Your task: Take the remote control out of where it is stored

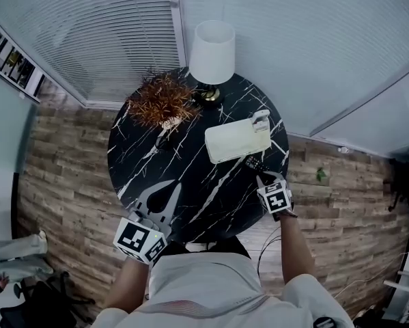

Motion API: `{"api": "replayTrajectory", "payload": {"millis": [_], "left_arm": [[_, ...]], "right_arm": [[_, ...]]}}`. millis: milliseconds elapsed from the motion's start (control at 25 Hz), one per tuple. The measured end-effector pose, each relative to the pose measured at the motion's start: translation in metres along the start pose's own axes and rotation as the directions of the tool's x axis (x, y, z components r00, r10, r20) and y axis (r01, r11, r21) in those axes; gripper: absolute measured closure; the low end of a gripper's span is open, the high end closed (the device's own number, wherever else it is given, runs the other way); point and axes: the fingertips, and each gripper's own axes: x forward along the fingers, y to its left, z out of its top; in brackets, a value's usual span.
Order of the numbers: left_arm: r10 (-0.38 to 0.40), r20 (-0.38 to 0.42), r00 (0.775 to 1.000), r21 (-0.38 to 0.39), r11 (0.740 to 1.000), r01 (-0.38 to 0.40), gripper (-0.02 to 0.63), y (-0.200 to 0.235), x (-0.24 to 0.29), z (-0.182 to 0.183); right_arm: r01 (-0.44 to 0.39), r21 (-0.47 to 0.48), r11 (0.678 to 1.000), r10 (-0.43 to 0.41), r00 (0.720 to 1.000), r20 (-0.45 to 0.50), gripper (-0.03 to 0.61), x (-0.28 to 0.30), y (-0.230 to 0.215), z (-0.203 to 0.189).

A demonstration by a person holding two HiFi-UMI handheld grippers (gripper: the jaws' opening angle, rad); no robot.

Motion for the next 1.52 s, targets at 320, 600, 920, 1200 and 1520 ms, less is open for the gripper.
{"api": "replayTrajectory", "payload": {"millis": [320, 600, 920, 1200, 1520], "left_arm": [[-0.049, 0.042, 0.998, 0.016, 0.999, 0.048, 0.604, -0.008, 0.003, 0.019], [-0.103, 0.069, 0.992, 0.047, 0.994, 0.100, 0.606, -0.019, 0.005, 0.039], [-0.160, 0.080, 0.984, 0.081, 0.985, 0.154, 0.606, -0.029, 0.001, 0.049], [-0.174, 0.089, 0.981, 0.076, 0.983, 0.168, 0.606, -0.030, -0.006, 0.052], [-0.169, 0.091, 0.981, 0.076, 0.984, 0.163, 0.604, -0.025, -0.008, 0.050]], "right_arm": [[-0.029, 0.131, 0.991, -0.025, 0.917, 0.398, 0.555, -0.102, 0.003, 0.078], [-0.026, 0.204, 0.979, -0.105, 0.788, 0.607, 0.561, -0.182, 0.011, 0.118], [0.003, 0.235, 0.972, -0.174, 0.679, 0.713, 0.561, -0.238, 0.029, 0.132], [0.015, 0.254, 0.967, -0.199, 0.670, 0.716, 0.561, -0.245, 0.038, 0.132], [0.036, 0.245, 0.969, -0.204, 0.676, 0.708, 0.561, -0.239, 0.037, 0.137]]}}
